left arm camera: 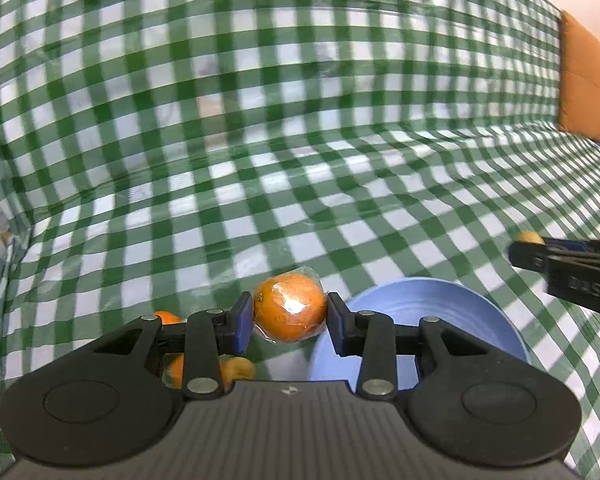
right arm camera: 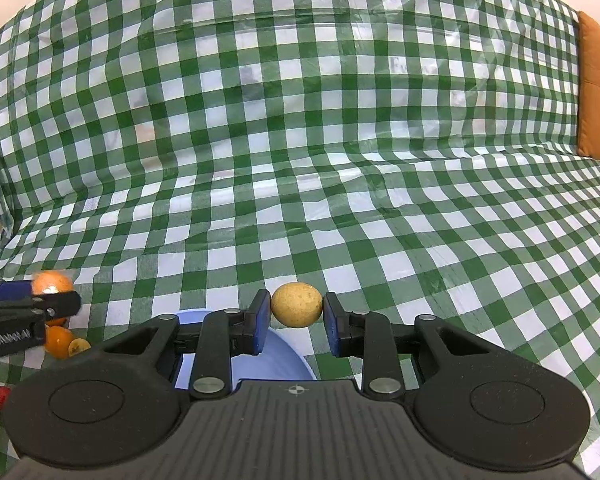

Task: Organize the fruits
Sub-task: 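Carry the bagged tangerine and yellow fruit with both tools over the blue plate, then open both tools to drop the tangerine and yellow fruit onto the plate, then move both tools back to the pile and grasp a red tomato with the left tool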

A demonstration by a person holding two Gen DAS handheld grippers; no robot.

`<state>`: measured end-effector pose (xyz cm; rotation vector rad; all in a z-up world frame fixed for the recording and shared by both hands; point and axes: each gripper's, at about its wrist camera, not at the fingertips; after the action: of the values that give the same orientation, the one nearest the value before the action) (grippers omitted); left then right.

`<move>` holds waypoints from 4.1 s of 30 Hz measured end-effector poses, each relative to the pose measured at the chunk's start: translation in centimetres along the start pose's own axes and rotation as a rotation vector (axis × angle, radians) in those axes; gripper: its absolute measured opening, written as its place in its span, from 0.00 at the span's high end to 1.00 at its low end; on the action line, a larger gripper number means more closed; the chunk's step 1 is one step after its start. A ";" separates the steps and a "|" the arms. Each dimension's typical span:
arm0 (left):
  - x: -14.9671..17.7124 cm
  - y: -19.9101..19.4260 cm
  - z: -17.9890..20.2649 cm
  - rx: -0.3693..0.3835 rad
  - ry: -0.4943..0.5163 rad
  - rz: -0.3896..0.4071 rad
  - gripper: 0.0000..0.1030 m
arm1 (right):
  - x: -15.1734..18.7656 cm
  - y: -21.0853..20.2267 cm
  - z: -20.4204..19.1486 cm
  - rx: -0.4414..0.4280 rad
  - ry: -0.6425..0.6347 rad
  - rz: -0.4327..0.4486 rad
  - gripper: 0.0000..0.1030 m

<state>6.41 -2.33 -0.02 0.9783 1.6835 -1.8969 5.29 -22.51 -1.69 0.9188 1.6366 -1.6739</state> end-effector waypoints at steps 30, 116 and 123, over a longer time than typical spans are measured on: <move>0.9 -0.6 3.6 0.070 0.102 0.032 0.59 | 0.3 0.0 -0.7 0.001 -0.051 0.037 0.71; 8.1 -6.1 -15.1 0.021 -0.184 -0.158 0.68 | 3.4 5.2 -18.3 -0.224 -0.153 -0.151 0.67; 8.8 -4.6 -14.2 0.096 -0.185 -0.240 0.66 | 3.4 5.7 -18.8 -0.225 -0.174 -0.149 0.67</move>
<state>0.46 13.54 -3.63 0.6327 1.6751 -2.1663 9.18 -3.88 -7.58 0.5381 1.7643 -1.5766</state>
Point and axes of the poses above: each gripper's, at about its wrist camera, not at the fingertips, and y roughly the way its jaws point, z to its right, x to its underside, and after that the axes turned 7 degrees about x, right-handed
